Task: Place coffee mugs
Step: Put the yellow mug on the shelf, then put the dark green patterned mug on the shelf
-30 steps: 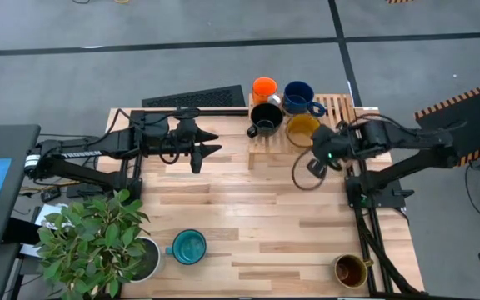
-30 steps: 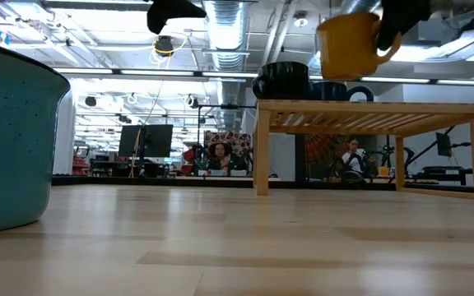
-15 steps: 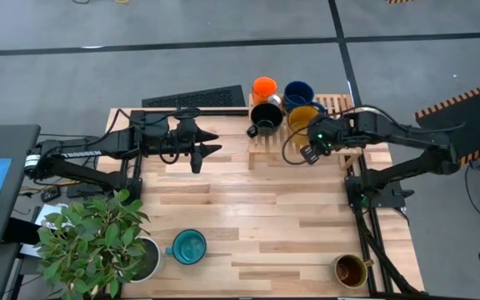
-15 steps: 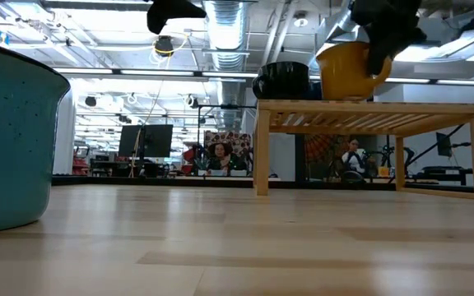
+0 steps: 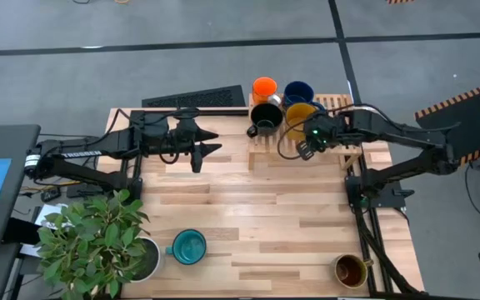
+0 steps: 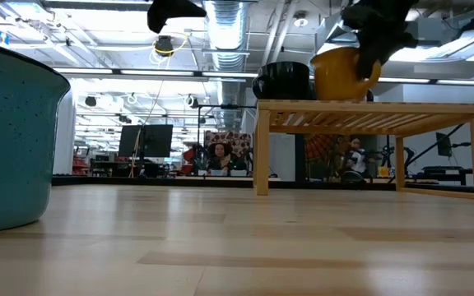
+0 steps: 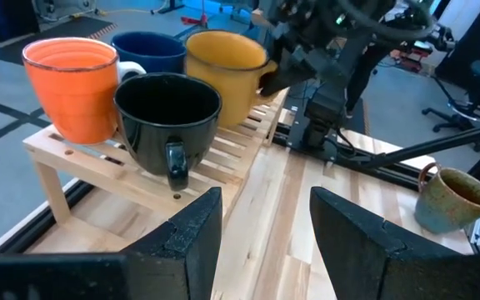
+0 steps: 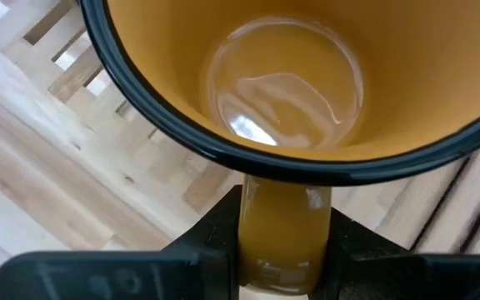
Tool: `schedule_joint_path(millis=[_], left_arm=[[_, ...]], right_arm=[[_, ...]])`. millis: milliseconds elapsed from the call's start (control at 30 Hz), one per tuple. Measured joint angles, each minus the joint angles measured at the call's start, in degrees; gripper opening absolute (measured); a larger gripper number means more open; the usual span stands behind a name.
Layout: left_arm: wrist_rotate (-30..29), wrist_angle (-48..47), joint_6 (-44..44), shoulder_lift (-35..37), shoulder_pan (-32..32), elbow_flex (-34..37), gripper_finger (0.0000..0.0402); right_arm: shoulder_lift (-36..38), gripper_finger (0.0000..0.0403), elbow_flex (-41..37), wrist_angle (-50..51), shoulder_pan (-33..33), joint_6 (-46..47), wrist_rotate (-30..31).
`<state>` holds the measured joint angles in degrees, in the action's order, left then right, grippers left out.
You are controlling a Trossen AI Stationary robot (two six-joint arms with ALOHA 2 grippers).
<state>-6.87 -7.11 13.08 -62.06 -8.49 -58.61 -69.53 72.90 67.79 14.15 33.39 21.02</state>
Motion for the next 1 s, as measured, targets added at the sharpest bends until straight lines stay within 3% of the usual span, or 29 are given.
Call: schedule_joint_path(millis=[433,700,833,1000], left_arm=[[0.0,0.63,0.0,0.04,-0.01,0.0,0.0167],[0.0,0.63,-0.39,0.04,0.0,0.0,0.0167],[0.0,0.63,-0.39,0.04,-0.02,0.0,0.0167],[0.16,0.58,-0.37,0.04,-0.02,0.0,0.0167]], right_arm=[[-2.24,0.0113,0.0,0.21,0.26,-0.45,-0.29],[-2.19,0.0267,0.0,0.2,0.26,-0.45,-0.06],[-0.57,0.03,0.19,0.84,0.26,-0.45,-1.18],[1.94,0.0309,2.81,5.68,0.18,0.28,-3.44]])
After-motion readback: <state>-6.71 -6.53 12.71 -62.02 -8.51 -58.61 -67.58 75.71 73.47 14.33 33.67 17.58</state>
